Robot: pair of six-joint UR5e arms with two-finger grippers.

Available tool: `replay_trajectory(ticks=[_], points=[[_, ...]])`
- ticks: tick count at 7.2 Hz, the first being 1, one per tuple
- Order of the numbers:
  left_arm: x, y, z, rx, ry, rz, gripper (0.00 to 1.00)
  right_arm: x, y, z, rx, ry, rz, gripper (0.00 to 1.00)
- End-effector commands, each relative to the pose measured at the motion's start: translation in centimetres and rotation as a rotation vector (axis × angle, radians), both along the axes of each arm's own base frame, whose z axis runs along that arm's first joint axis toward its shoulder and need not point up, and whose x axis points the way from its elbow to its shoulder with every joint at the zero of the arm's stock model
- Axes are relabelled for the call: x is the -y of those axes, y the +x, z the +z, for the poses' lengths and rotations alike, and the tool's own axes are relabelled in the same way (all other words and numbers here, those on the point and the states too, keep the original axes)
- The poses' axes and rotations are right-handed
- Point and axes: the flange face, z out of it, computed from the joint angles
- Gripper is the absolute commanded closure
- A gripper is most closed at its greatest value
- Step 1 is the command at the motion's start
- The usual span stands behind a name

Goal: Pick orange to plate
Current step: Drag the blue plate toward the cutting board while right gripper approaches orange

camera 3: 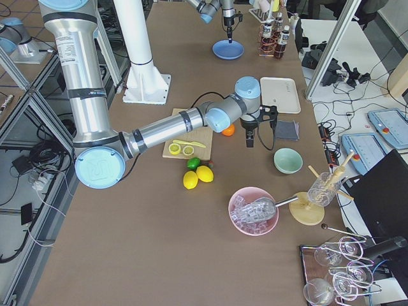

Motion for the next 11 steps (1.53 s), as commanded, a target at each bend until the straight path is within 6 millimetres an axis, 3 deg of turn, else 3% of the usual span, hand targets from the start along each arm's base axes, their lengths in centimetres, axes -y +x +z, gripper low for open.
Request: replay_trajectory(ticks=[1, 2, 3, 4, 5, 6, 7, 8, 10, 11], points=[[1.5, -2.7, -4.3, -0.109, -0.03, 0.006, 1.0, 0.2, -0.1, -0.4, 0.003, 0.007, -0.001, 0.0], [2.2, -5.4, -7.6, -0.175, -0.057, 0.0, 1.0, 0.5, -0.2, -1.2, 0.009, 0.015, -0.002, 0.0], [2.3, -5.2, -11.0, -0.212, -0.104, -0.04, 1.0, 0.8, -0.4, -1.3, 0.006, 0.012, -0.001, 0.0], [3.1, -4.3, -14.6, -0.24, -0.096, -0.072, 1.0, 0.7, -2.0, -1.3, -0.005, 0.016, -0.02, 0.0], [1.7, -0.2, -16.7, -0.25, -0.109, -0.081, 1.0, 1.0, -4.3, -2.4, -0.015, 0.021, -0.021, 0.0], [0.8, 3.6, -20.8, -0.25, -0.126, -0.086, 1.0, 0.6, -7.9, -3.9, -0.012, 0.011, -0.005, 0.0], [0.6, 4.8, -25.2, -0.232, -0.121, -0.105, 1.0, 0.0, -10.4, -5.3, -0.01, 0.008, -0.009, 0.0], [-1.5, 7.7, -27.7, -0.216, -0.131, -0.115, 1.0, -0.9, -13.1, -6.0, -0.009, 0.005, -0.028, 0.0], [-4.3, 15.9, -33.9, -0.191, -0.135, -0.157, 1.0, -3.4, -18.8, -5.6, -0.052, 0.013, -0.064, 0.0], [-7.8, 20.4, -34.7, -0.186, -0.135, -0.177, 1.0, -4.4, -20.7, -5.5, -0.06, 0.001, -0.065, 0.0]])
